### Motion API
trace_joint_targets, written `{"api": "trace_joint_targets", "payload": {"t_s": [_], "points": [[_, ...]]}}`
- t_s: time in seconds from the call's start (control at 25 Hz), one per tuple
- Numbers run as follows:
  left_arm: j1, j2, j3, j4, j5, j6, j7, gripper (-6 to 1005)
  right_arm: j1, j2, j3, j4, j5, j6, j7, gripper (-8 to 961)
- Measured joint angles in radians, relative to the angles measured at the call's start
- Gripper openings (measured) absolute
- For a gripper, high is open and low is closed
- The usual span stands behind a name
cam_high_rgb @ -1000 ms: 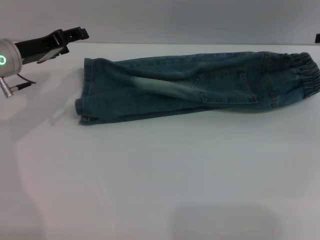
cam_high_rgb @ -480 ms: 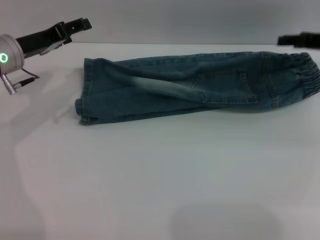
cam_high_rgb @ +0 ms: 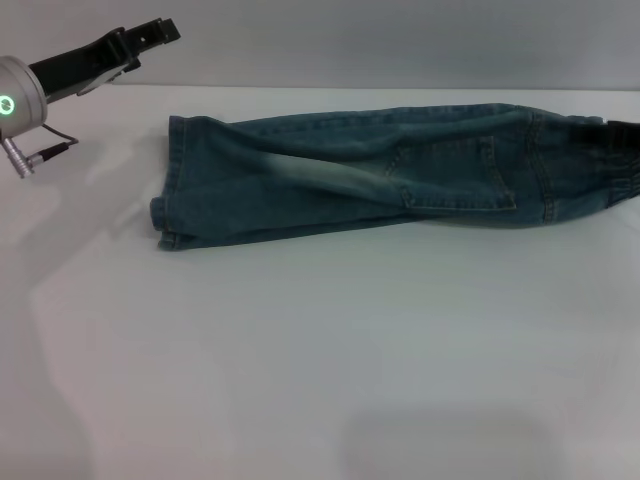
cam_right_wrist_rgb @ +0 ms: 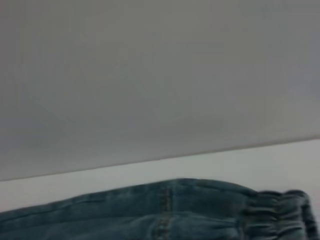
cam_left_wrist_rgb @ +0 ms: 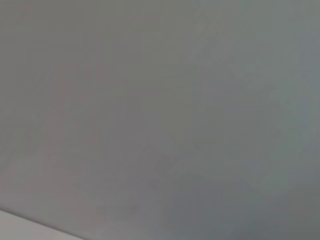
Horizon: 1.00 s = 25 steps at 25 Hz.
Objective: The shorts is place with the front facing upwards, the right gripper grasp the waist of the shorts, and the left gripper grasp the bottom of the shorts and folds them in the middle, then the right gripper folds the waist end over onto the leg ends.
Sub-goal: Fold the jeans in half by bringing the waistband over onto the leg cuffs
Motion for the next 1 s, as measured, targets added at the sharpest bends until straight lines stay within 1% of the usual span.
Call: {"api": "trace_joint_targets", "payload": {"t_s": [0.24,0.4,0.56,0.64,0.76,0.88,1.0], "points": [[-0.003,-0.002,0.0,0.001,-0.001,-0.002,0.0,836,0.006,-0.008,-0.001,0.046,-0.004,0.061,-0.001,529],[-0.003,-0.003,0.0,0.0,-0.001,-0.002,0.001,836,0.004,-0.009,-0.002,0.039,-0.004,0.065,-0.001,529],[-0.002,-0.007,0.0,0.003,-0.001,0.002,0.009,837,-0.01,-0.01,0.001,-0.018,-0.001,0.014,-0.001,529],[-0.001,-0.012,0.0,0.005,-0.002,0.003,0.013,837,-0.02,-0.017,0.006,-0.056,0.0,-0.04,0.002,529],[0.0,-0.016,0.0,0.007,-0.003,0.004,0.021,837,-0.026,-0.045,0.01,-0.087,0.0,-0.148,0.029,529],[0.001,-0.023,0.0,0.007,-0.004,0.005,0.032,837,-0.021,-0.087,0.009,-0.089,-0.002,-0.247,0.049,529],[0.002,-0.029,0.0,0.007,-0.006,0.005,0.049,836,-0.011,-0.117,0.002,-0.085,-0.018,-0.294,0.059,529]]}}
